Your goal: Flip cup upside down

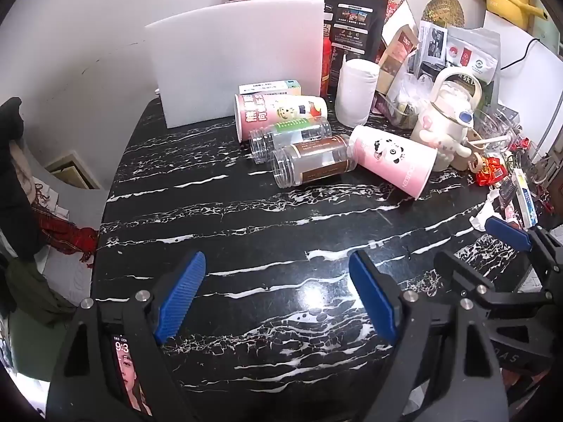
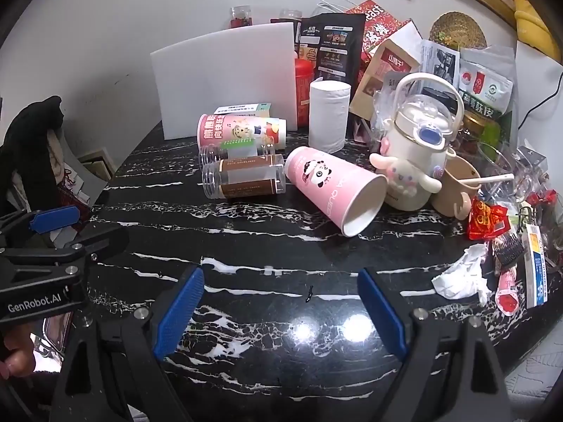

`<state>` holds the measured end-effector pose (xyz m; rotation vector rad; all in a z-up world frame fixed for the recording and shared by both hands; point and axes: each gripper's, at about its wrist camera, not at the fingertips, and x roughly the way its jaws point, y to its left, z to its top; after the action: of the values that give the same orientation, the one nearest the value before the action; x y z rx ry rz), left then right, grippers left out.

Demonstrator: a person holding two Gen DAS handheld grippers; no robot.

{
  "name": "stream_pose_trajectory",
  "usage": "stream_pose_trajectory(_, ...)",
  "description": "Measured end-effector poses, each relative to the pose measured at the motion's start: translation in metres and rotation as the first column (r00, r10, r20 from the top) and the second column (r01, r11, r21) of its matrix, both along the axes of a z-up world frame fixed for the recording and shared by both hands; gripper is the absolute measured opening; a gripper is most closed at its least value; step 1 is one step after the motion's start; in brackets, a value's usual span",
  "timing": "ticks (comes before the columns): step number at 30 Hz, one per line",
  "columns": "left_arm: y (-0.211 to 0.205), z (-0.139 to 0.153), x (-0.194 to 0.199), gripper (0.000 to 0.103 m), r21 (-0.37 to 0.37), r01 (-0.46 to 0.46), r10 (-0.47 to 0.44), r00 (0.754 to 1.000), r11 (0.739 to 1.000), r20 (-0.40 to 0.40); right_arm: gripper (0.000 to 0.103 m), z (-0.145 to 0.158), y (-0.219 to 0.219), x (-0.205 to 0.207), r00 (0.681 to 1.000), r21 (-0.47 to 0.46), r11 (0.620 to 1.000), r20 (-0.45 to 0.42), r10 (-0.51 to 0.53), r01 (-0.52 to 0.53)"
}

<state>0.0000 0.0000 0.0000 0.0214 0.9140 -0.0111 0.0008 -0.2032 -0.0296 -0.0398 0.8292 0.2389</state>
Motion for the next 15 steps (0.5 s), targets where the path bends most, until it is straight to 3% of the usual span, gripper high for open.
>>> stream_pose_trajectory(15, 0.0003, 0.0009, -0.0008, 0.083, 0.001, -0.004, 0.004, 1.000, 1.000, 0.000, 0.089, -0.0017, 0.0006, 0.0002, 1.000, -0.003, 1.000, -0.005, 0.001, -0.001)
